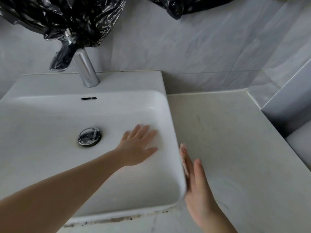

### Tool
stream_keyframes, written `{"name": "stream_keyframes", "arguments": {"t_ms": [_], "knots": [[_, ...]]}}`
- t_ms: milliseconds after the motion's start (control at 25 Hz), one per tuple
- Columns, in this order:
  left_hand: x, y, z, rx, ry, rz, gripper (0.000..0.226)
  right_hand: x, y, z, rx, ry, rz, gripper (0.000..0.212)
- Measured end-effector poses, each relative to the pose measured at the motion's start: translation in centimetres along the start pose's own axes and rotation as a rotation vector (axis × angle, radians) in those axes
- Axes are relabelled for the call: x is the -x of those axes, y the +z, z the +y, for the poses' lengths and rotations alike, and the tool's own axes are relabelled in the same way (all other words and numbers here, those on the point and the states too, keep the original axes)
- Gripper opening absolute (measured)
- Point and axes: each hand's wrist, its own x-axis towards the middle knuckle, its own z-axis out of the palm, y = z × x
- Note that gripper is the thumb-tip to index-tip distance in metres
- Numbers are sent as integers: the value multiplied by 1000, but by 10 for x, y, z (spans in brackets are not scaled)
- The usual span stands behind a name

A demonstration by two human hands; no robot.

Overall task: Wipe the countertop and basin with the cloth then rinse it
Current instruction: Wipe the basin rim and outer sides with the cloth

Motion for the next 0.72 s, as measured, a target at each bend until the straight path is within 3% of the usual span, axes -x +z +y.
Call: {"name": "stream_keyframes", "arguments": {"t_ms": [120,280,360,480,560,600,720], "knots": [[-26,8,-6,2,-102,154,76,-62,13,-22,45,-38,-38,43],[-33,14,-5,-23,-138,293,89,-151,18,-54,103,-75,-140,55],[-34,15,-5,-23,-153,312,88,-161,19,-58,222,-149,-203,54],[-33,15,-6,-39,-136,326,88,-119,5,-42,158,-71,-253,50],[-33,17,-5,-46,-138,324,95,-84,-9,-23,57,-121,-227,65],[-32,18,-4,-45,-138,322,98,-92,-11,-21,75,-153,-222,70],[-34,18,-4,-19,-143,345,102,-161,4,-41,162,-126,-294,57]]}}
